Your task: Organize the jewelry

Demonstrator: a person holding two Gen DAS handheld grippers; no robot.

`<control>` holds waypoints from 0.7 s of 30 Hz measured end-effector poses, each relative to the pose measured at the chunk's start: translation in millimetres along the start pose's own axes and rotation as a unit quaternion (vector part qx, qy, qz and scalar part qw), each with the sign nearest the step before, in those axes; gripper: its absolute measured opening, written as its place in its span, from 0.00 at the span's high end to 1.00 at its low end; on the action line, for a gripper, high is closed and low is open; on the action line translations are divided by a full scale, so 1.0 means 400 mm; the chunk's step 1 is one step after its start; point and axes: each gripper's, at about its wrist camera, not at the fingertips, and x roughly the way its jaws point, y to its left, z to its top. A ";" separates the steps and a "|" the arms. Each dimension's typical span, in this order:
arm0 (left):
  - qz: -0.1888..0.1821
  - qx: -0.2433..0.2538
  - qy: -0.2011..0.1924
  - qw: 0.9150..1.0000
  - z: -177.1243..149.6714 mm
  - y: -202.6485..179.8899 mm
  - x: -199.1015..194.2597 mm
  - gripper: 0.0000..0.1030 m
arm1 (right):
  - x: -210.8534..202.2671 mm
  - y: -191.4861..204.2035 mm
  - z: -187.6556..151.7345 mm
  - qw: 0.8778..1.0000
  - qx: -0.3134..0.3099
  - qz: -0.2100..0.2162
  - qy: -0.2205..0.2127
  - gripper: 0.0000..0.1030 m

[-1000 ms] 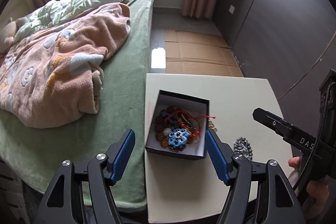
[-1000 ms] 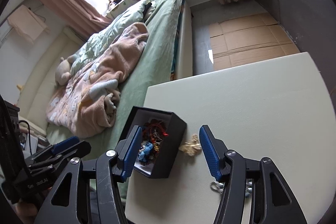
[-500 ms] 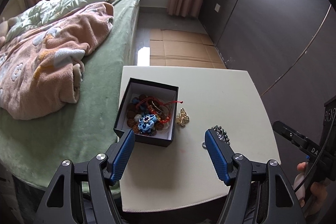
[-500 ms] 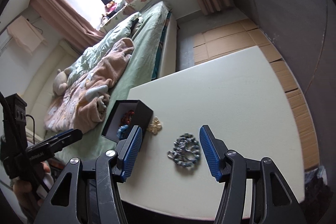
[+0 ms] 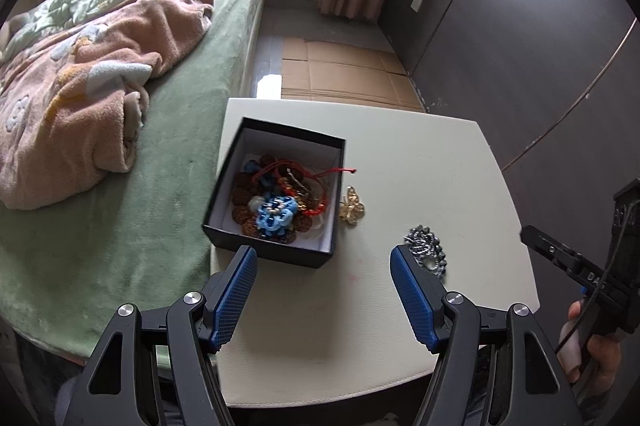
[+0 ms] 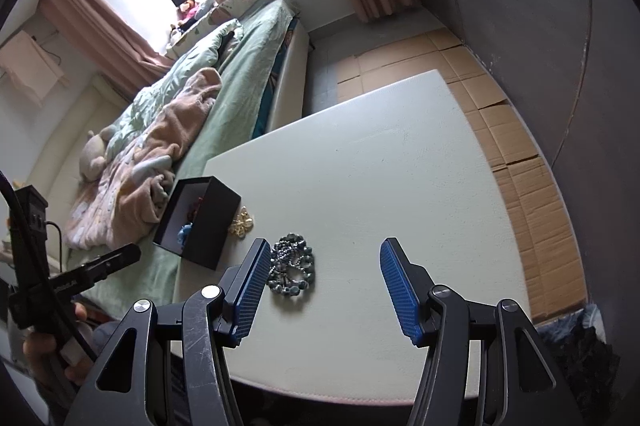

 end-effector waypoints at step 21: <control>0.023 -0.062 -0.002 0.998 0.040 0.270 -0.014 0.32 | 0.406 0.288 0.009 0.964 -0.238 0.016 0.122 0.44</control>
